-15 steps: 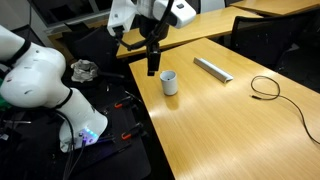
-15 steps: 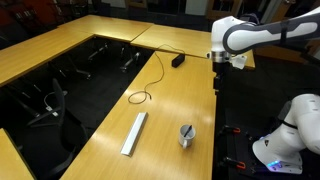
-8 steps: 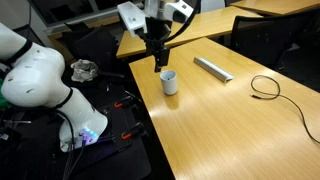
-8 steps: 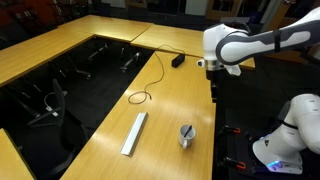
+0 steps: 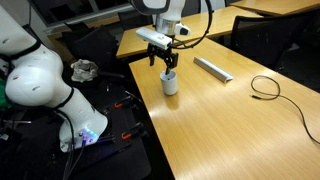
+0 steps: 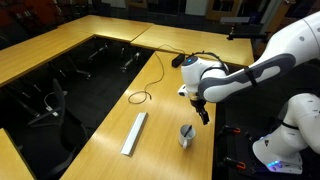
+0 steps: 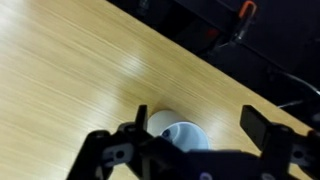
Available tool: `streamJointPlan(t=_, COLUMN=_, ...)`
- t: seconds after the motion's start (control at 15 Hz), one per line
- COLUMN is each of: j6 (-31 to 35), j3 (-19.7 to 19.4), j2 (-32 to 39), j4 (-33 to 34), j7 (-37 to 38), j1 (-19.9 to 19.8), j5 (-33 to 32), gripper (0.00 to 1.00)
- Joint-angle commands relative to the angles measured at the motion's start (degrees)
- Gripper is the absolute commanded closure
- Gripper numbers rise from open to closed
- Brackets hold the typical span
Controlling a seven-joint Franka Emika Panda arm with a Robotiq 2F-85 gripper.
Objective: Pick up the pen from the cup and place it on the table
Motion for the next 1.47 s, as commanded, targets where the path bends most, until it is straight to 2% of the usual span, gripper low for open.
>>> streamJointPlan(t=0.0, j6=3.4, j3=2.6, j2=3.2, j4=0.4, j7=-5.9, j1=0.5, j5=-4.4, gripper=0.00)
streamJointPlan(t=0.33, j6=7.7, j3=5.9, j2=6.0, j4=0.0, j7=-10.5, j1=1.2, j5=-14.1, gripper=0.00)
streamJointPlan(t=0.4, j6=6.4, j3=5.9, j2=5.9, j4=0.1, j7=-7.9, j1=0.7, j5=-11.3, gripper=0.00)
streamJointPlan(t=1.0, j6=6.8, j3=6.3, j2=6.2, j4=0.1, j7=-9.6, j1=0.9, j5=-13.2, gripper=0.00)
streamJointPlan(t=1.27, j6=8.2, j3=7.9, j2=7.6, j4=1.2, j7=-10.3, j1=1.8, j5=-13.9, gripper=0.00)
streamJointPlan(t=1.4, j6=9.1, j3=9.0, j2=8.6, j4=2.1, j7=-9.6, j1=2.5, j5=-14.5, gripper=0.15)
